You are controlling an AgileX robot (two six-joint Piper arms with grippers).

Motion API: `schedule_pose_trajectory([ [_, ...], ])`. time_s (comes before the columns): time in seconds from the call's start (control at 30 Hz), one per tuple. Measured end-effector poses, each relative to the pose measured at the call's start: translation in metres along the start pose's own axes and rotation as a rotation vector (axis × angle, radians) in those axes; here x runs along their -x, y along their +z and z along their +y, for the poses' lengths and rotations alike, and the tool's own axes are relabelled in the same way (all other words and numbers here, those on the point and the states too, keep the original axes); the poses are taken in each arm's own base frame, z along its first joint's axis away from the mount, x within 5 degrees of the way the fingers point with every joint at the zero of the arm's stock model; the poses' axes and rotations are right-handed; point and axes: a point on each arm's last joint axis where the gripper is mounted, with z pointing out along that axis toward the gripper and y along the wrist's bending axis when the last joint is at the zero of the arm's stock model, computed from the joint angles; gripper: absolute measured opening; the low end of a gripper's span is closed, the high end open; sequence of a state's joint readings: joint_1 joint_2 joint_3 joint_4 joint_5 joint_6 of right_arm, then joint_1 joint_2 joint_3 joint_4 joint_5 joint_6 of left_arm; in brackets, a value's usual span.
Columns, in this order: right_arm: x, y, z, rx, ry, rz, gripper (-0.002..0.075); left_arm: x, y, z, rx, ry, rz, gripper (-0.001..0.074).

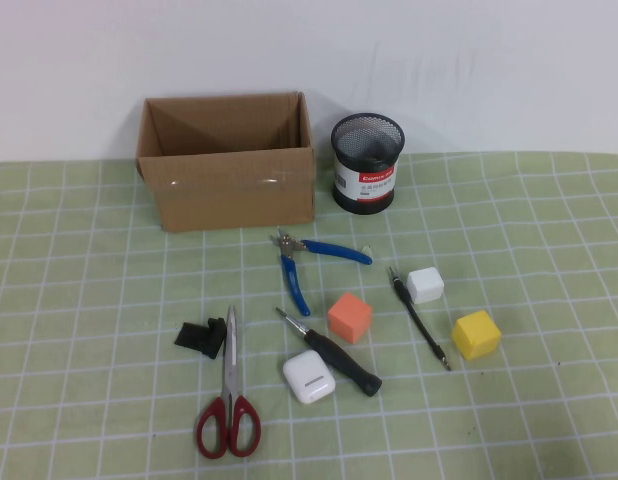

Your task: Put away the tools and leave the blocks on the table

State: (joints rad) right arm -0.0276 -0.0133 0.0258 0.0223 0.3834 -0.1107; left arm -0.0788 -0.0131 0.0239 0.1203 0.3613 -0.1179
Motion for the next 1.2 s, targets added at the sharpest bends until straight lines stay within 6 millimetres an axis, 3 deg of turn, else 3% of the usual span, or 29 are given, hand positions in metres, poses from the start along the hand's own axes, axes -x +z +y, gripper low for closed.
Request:
schedule_pose_trajectory([
  [1.2,0.0000,0.0000,0.0000,0.000,0.000,0.000,-0.0007,0.0014,-0.0001,-0.0004,-0.004,-0.018,-0.016,-0.0004],
])
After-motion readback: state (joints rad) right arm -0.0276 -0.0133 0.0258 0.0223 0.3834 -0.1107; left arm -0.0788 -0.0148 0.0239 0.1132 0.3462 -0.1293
